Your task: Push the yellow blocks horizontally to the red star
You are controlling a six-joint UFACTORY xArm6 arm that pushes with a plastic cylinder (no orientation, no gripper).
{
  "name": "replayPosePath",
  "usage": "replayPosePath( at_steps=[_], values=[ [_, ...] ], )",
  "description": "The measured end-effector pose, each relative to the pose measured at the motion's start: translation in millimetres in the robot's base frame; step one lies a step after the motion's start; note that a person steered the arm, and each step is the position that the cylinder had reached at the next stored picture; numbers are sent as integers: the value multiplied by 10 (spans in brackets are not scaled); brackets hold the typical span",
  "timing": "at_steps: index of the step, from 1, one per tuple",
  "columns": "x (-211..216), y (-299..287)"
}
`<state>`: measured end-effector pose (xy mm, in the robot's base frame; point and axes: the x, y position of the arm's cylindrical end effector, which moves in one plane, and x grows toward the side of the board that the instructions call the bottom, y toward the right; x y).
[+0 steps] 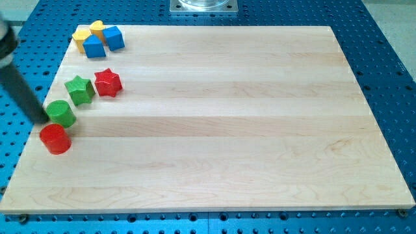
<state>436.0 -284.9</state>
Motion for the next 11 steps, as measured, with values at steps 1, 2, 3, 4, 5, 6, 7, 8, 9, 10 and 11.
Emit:
replayPosePath(
  at_steps=[1, 2, 3, 4, 5, 6, 7, 8, 9, 10, 11],
  values=[
    [-242, 720],
    [-283, 319],
    [-889, -127],
    [-1787, -124],
    [-1990, 163],
    [-1625, 933],
    [-1508, 807],
    [-1687, 401],
    [-2036, 321],
    [-2450, 100],
    [-2257, 788]
  ],
)
